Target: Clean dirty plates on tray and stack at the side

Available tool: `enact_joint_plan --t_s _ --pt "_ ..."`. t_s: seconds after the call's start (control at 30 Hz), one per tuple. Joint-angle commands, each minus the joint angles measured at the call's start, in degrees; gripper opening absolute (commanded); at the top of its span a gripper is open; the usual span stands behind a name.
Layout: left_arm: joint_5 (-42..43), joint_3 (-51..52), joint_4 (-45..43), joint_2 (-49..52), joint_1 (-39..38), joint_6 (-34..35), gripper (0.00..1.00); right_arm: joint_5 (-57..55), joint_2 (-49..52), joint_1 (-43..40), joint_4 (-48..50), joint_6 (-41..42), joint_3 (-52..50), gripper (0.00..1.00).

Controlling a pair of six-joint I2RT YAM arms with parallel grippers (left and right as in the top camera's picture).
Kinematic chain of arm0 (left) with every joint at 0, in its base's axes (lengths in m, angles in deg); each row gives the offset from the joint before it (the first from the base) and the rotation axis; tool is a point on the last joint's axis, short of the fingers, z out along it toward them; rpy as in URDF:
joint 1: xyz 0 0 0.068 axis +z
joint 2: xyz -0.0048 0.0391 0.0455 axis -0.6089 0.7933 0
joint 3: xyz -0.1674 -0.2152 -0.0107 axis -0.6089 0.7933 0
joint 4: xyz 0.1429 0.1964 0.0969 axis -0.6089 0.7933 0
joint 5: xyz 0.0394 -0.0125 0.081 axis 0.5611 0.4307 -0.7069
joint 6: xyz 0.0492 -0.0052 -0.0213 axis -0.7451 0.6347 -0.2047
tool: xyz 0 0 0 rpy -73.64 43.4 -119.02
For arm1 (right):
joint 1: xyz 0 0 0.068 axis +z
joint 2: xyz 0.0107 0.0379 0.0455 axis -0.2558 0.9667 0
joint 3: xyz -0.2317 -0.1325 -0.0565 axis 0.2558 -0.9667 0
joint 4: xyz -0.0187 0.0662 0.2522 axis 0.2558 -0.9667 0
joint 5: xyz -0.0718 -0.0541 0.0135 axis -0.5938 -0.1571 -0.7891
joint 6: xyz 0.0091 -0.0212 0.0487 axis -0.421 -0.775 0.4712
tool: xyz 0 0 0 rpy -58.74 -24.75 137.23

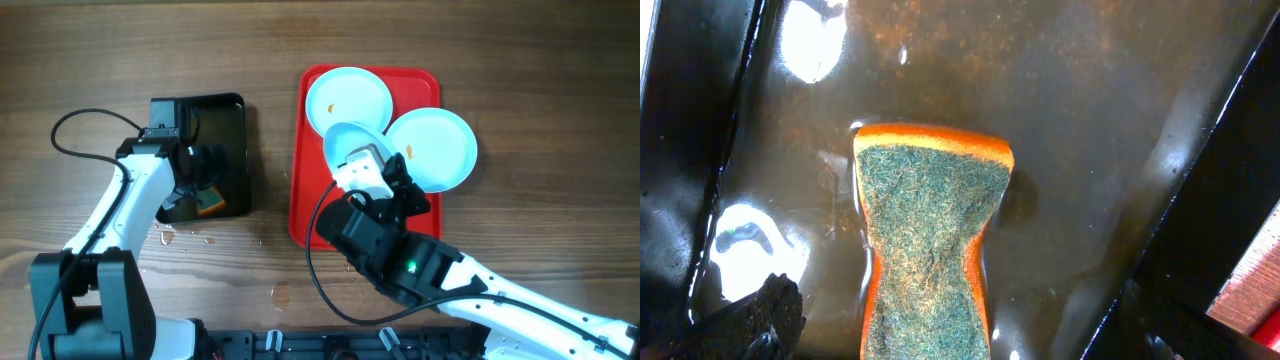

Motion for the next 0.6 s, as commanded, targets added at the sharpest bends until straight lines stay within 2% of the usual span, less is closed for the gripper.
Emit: enact_joint_plan --t_s 0.0,0.03,0.07,0.1,0.13,0.17,0.2,0.27,0.3,0.37,0.43,0.47,0.5,0.53,0.57 --pt "0.50 0.02 -0.17 0.22 0.31 -0.09 1.00 -5.05 0.02 0.07 1.07 -5.25 -0.04 0.04" --pt "0.50 0.02 -0.20 0.22 0.31 -0.09 1.00 -6.58 0.04 -0.72 1.90 -1.86 -0.04 0.04" --pt "0.50 0.02 -0.17 0.22 0.31 -0.09 1.00 -2.36 -0.09 -0.85 3.04 -2.38 -0.02 0.04" --pt "0.50 0.02 -0.17 0.22 0.31 -0.09 1.00 2.01 -0.09 -0.28 3.08 -7.65 -0.02 0.04" --pt "0.50 0.02 -0.20 0.22 0.31 -0.09 1.00 1.05 0.15 0.15 2.75 -10.01 -0.04 0.04" --pt "0.50 0.02 -0.20 0.22 0.31 -0.09 1.00 -4.11 0.35 -0.39 2.78 -6.91 -0.04 0.04" --pt "0.50 0.02 -0.17 0.22 0.31 -0.09 1.00 -4.22 0.33 -1.64 2.99 -2.43 -0.02 0.04" --pt "0.50 0.02 -0.20 0.22 0.31 -0.09 1.00 3.30 0.13 -0.74 2.29 -9.64 -0.02 0.04" --pt "0.50 0.02 -0.17 0.22 0.31 -0.09 1.00 1.36 0.24 -0.15 2.03 -11.21 -0.09 0.04" --pt "0.50 0.02 -0.17 0.22 0.31 -0.09 1.00 -6.12 0.35 -1.03 2.69 -3.06 -0.09 0.04" --pt "0.50 0.02 -0.17 0.22 0.31 -0.09 1.00 3.45 0.31 -0.02 2.51 -8.70 -0.07 0.04" --pt "0.50 0.02 -0.17 0.22 0.31 -0.09 1.00 1.09 0.48 0.31 1.81 -8.41 -0.09 0.04" --pt "0.50 0.02 -0.17 0.22 0.31 -0.09 1.00 -3.58 0.44 -0.57 1.86 -2.40 -0.09 0.04" --pt "0.48 0.02 -0.17 0.22 0.31 -0.09 1.00 -1.33 0.37 -0.76 2.25 -1.14 -0.07 0.04" --pt "0.50 0.02 -0.20 0.22 0.31 -0.09 1.00 5.11 0.35 -0.33 2.01 -6.75 -0.09 0.05"
